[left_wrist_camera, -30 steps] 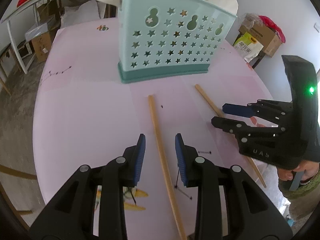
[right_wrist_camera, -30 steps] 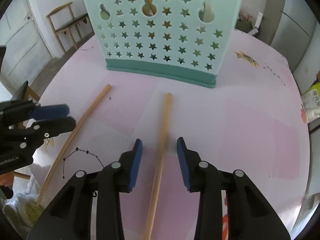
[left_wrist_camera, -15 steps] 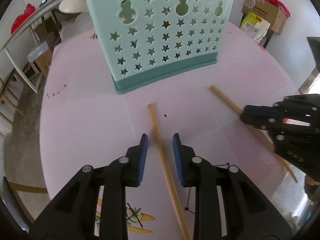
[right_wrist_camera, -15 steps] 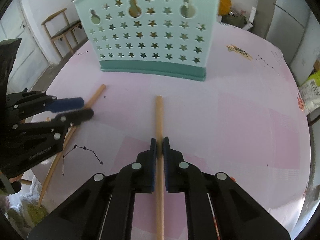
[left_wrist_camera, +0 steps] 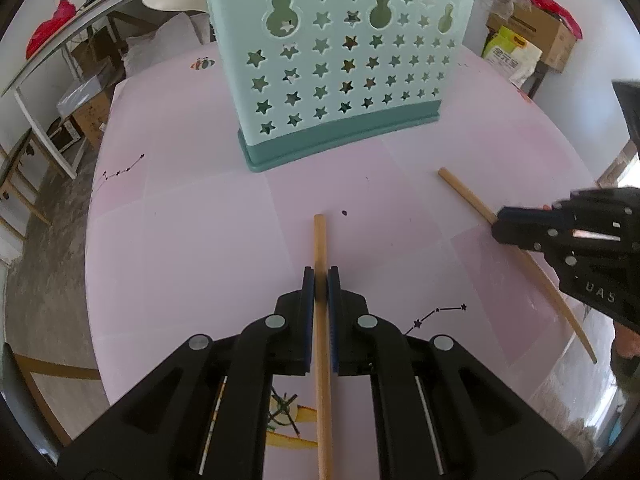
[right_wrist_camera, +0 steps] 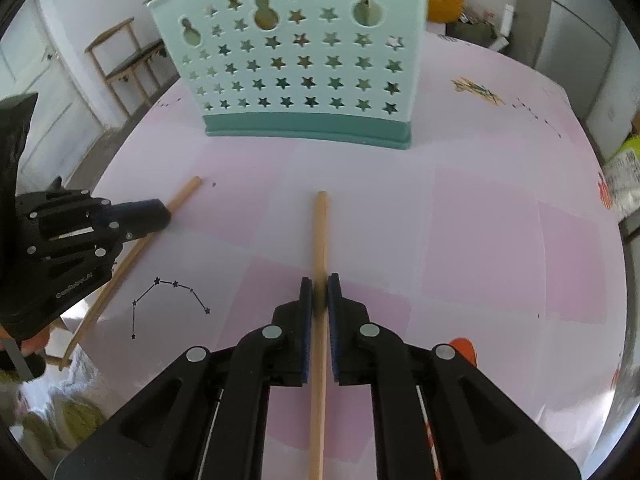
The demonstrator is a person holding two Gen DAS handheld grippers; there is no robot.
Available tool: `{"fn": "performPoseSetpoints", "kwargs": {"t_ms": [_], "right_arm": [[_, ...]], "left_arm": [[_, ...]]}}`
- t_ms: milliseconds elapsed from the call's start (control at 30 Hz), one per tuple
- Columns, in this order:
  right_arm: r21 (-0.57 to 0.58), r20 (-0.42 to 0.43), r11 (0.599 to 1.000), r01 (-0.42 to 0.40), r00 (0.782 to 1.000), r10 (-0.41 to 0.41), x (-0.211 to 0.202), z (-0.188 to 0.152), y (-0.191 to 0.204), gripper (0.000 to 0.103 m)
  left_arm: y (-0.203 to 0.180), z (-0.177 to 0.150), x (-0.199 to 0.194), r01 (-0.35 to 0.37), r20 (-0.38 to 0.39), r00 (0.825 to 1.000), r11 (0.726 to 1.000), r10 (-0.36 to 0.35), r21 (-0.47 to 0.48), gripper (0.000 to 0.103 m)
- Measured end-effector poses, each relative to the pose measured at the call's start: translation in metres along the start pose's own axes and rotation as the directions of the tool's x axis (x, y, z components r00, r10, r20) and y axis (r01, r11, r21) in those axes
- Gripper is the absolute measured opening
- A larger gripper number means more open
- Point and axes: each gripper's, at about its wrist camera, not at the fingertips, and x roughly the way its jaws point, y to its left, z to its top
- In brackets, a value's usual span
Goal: Organize utensils
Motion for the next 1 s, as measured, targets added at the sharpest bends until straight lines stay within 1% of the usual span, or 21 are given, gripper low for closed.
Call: {"fn": "performPoseSetpoints", "kwargs": {"t_ms": [67,167,233,300,400,433,500,600,667,733,767,833,933,1000], "right_arm": [[-0.007,0.001,1.000,0.001,1.000,-0.001,0.002,0.004,0.002,0.011],[-0.005,0.017,1.000,-0.003,1.000,0.003,0.004,0.006,0.003,0.010],[0.008,0.028,1.000,-0.004,1.000,0.004,0.004,0.006,0.001,0.007],[0.045,0.031,0.999,-0.027,0.999,0.026,0.004,0.007,-0.004,0.007],[0.084,0.073,0.995,-0.062,0.996,0.056,-0.006,0.010,-0.011,0.007],[0.091,0.099,0.993,-0.080,0.993,0.071,-0.013,0.011,-0.012,0.007],[0.104,0.140,0.989,-0.105,0.986,0.090,-0.026,0.012,-0.015,0.007],[0.126,0.199,0.981,-0.150,0.972,0.123,-0.044,0.014,-0.020,0.007],[0.138,0.227,0.975,-0.175,0.964,0.141,-0.053,0.013,-0.022,0.007],[0.150,0.247,0.970,-0.192,0.957,0.151,-0.058,0.012,-0.023,0.007],[0.159,0.259,0.966,-0.202,0.953,0.157,-0.062,0.012,-0.024,0.007],[0.168,0.273,0.963,-0.209,0.949,0.159,-0.066,0.011,-0.027,0.007],[0.181,0.290,0.959,-0.217,0.944,0.159,-0.071,0.012,-0.030,0.007],[0.184,0.297,0.958,-0.220,0.941,0.159,-0.072,0.012,-0.030,0.007]], "left_arm": [[-0.002,0.001,0.001,-0.006,-0.006,1.000,1.000,0.006,0.010,0.006],[-0.004,-0.002,0.000,-0.014,0.007,1.000,1.000,0.014,0.018,0.005],[-0.001,-0.003,-0.001,0.002,0.019,1.000,1.000,-0.002,0.000,0.005],[0.004,-0.003,-0.002,0.028,0.025,0.999,0.999,-0.027,-0.030,0.005],[0.013,0.000,-0.012,0.053,0.065,0.997,0.996,-0.048,-0.068,0.005],[0.015,0.001,-0.018,0.063,0.083,0.995,0.995,-0.057,-0.077,0.005],[0.020,0.005,-0.034,0.099,0.130,0.988,0.990,-0.086,-0.098,0.005],[0.028,0.007,-0.061,0.162,0.209,0.969,0.979,-0.134,-0.126,0.005],[0.034,0.005,-0.080,0.212,0.264,0.950,0.967,-0.169,-0.144,0.005],[0.039,0.002,-0.092,0.248,0.298,0.935,0.956,-0.193,-0.156,0.005],[0.041,0.000,-0.100,0.269,0.322,0.924,0.949,-0.206,-0.165,0.005],[0.044,-0.002,-0.109,0.298,0.353,0.909,0.939,-0.223,-0.174,0.005],[0.052,-0.001,-0.127,0.349,0.413,0.876,0.919,-0.250,-0.183,0.005],[0.053,0.000,-0.134,0.368,0.440,0.860,0.910,-0.257,-0.189,0.005]]}}
